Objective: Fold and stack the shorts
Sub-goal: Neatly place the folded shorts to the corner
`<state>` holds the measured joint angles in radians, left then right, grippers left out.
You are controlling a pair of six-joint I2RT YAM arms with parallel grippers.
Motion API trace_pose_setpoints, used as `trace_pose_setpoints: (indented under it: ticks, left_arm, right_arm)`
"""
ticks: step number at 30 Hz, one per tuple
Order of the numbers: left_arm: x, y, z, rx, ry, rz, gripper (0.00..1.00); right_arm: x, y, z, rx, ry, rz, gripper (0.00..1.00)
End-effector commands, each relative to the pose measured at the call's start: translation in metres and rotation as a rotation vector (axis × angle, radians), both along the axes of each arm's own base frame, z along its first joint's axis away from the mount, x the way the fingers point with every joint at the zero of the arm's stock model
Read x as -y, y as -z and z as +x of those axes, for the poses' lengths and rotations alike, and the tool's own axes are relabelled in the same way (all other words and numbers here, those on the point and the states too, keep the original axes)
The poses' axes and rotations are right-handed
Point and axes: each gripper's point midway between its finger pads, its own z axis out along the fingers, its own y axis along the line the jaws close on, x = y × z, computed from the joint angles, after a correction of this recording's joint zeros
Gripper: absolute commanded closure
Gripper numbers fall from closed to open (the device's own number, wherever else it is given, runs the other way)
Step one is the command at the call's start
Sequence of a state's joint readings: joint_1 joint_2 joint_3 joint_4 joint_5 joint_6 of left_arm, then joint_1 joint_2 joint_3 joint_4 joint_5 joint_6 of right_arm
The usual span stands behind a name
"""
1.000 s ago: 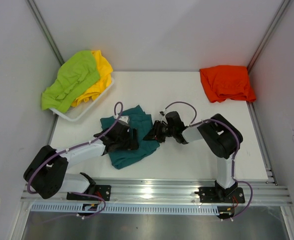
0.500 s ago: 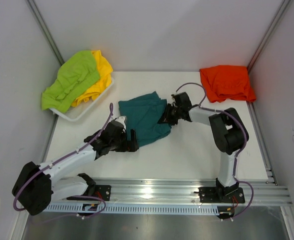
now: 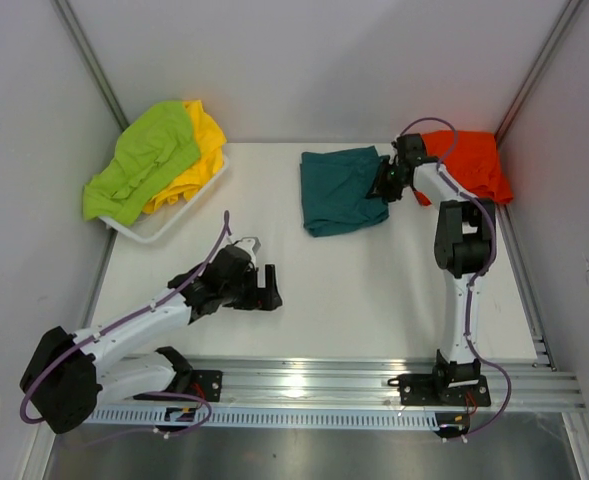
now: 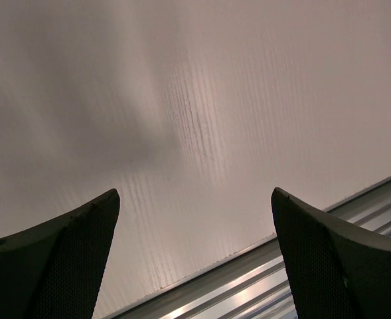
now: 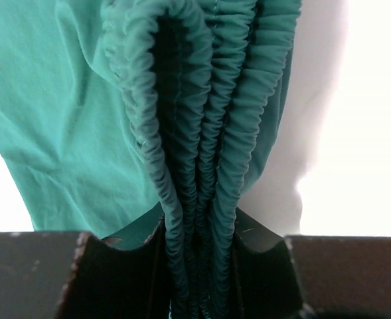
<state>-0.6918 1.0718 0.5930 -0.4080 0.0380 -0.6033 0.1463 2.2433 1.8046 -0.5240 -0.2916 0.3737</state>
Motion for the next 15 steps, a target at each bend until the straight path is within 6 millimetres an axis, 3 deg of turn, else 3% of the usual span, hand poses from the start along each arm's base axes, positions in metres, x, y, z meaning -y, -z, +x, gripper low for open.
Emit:
trace_pose_setpoints:
  ticks: [1, 3, 4, 5, 10, 11, 12, 15]
  left_arm:
    - [0.013, -0.012, 0.002, 0.007, 0.015, -0.045, 0.04]
    - [0.016, -0.011, 0.003, -0.002, 0.022, -0.042, 0.04]
    - [0.016, -0.009, 0.003, -0.010, 0.025, -0.037, 0.04]
    - [0.019, -0.012, 0.006, -0.007, 0.028, -0.040, 0.04]
    - [0.028, -0.003, 0.012, -0.053, 0.053, -0.002, 0.04]
    - [0.030, -0.003, 0.014, -0.055, 0.056, 0.000, 0.05]
    - [0.031, -0.003, 0.015, -0.057, 0.057, 0.000, 0.05]
    - [0.035, -0.004, 0.019, -0.053, 0.059, -0.006, 0.04]
  right_arm:
    - [0.030, -0.016, 0.033, 0.043, 0.000, -0.043, 1.00]
    - [0.043, -0.023, 0.052, 0.069, 0.006, -0.045, 1.00]
    - [0.047, -0.002, 0.053, 0.020, 0.004, -0.052, 1.00]
    - [0.049, -0.032, 0.076, 0.105, 0.007, -0.052, 1.00]
    - [0.074, -0.042, 0.111, 0.184, 0.049, -0.011, 1.00]
    - [0.086, -0.054, 0.115, 0.211, 0.061, 0.032, 1.00]
    - [0.101, -0.053, 0.119, 0.234, 0.083, 0.051, 1.00]
    - [0.112, -0.073, 0.123, 0.289, 0.090, 0.071, 1.00]
